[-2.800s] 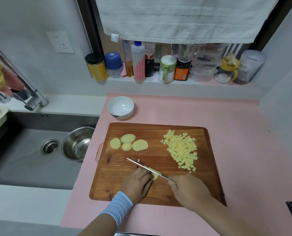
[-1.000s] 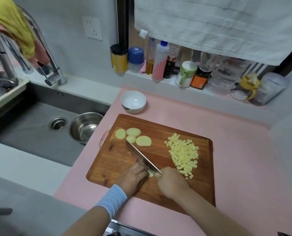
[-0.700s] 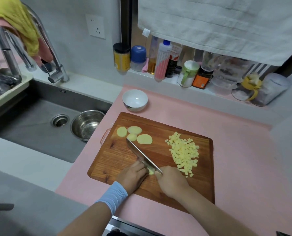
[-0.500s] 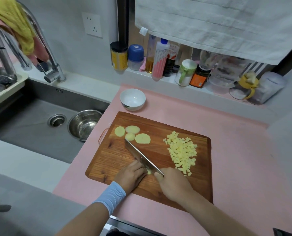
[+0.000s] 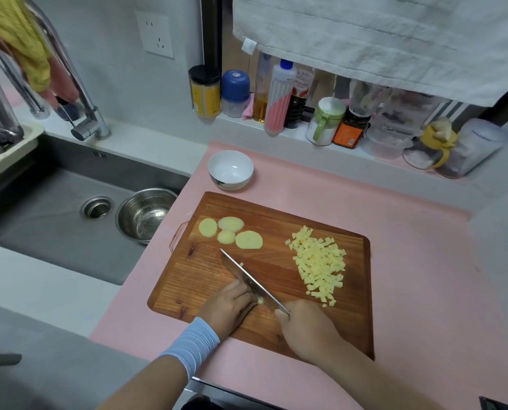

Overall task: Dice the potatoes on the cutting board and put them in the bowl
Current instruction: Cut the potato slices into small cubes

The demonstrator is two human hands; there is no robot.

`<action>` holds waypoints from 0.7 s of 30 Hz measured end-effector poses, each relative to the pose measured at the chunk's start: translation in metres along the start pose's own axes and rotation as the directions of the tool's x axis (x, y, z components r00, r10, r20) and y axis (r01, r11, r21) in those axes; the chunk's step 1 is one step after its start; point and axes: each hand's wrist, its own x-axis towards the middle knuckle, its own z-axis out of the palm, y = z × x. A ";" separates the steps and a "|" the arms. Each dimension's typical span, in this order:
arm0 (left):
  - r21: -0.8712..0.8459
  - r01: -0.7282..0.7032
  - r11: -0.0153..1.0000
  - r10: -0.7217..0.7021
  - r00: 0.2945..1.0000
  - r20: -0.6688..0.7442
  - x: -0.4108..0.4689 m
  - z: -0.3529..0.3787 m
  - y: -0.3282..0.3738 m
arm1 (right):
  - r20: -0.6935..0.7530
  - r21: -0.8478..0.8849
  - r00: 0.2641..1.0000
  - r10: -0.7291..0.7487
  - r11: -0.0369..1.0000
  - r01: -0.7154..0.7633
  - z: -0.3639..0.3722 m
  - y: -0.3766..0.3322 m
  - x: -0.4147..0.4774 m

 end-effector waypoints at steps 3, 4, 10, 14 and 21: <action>-0.001 0.000 1.000 0.000 1.000 -0.005 -0.001 0.000 0.000 | 0.014 0.000 1.000 -0.007 1.000 0.007 0.001 -0.012 0.008; 0.000 0.002 1.000 -0.002 1.000 -0.004 -0.001 0.000 -0.001 | 0.016 0.000 1.000 -0.003 1.000 0.003 0.001 -0.014 0.011; -0.017 0.015 1.000 -0.015 1.000 0.016 -0.002 0.001 -0.001 | 0.018 0.017 1.000 0.003 1.000 -0.003 -0.001 -0.012 0.012; -0.065 0.034 0.997 -0.030 0.997 0.069 0.001 -0.006 0.002 | 0.050 0.080 0.999 0.020 0.996 -0.024 -0.009 -0.011 0.011; -0.033 0.443 0.896 -0.444 0.891 -0.095 0.025 -0.037 -0.014 | -0.022 0.260 0.999 0.036 0.965 -0.029 -0.043 0.001 0.008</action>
